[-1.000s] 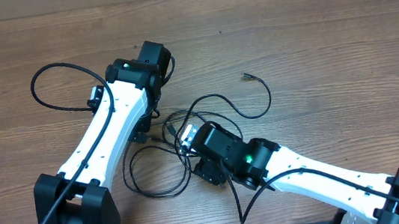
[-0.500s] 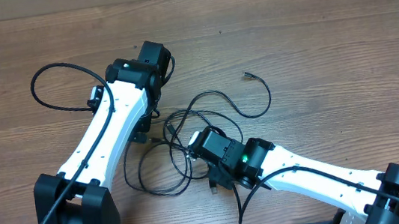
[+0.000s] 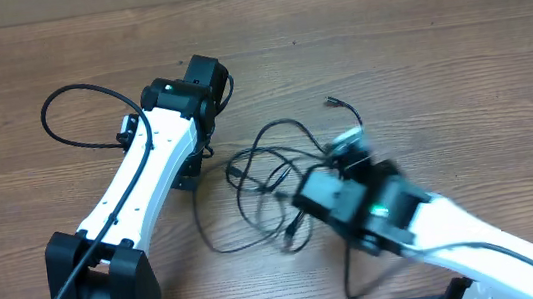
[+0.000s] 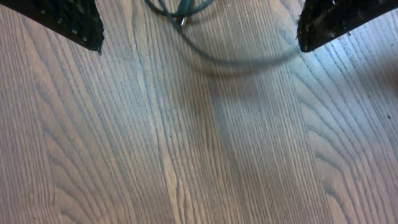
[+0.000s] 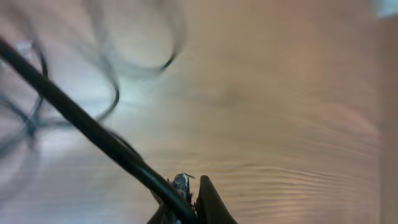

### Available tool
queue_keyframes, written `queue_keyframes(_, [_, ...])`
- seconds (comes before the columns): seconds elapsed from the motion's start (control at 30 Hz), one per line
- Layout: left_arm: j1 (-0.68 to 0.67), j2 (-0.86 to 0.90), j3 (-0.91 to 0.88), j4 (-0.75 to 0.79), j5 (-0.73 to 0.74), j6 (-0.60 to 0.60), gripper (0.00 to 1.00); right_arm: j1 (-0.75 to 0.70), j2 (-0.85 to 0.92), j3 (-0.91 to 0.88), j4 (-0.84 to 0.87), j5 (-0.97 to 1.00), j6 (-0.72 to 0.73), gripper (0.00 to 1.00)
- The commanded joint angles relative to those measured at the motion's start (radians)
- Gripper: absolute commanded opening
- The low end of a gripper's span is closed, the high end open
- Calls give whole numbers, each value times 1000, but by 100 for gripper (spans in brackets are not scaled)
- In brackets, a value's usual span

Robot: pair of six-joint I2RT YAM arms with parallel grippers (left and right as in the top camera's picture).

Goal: Untangle cables
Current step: 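Lift the right gripper up-right, dragging one cable out of the pile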

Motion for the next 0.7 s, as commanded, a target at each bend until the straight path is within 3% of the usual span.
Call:
queue_keyframes(0.0, [2,2,12,-3,-27,14,100,-4,-127,183,-70,278,202,4])
queue_keyframes(0.13, [2,2,12,-3,-27,14,100,-4,-222,380,-23,343,167,4])
queue_keyframes(0.3, [2,2,12,-3,-27,14,100,-4,-306,536,208,283,-95,4])
queue_keyframes(0.47, [2,2,12,-3,-26,14,100,-4,-337,558,398,270,-275,4])
queue_keyframes(0.67, [2,2,12,-3,-27,14,99,-4,-315,557,453,254,-309,4])
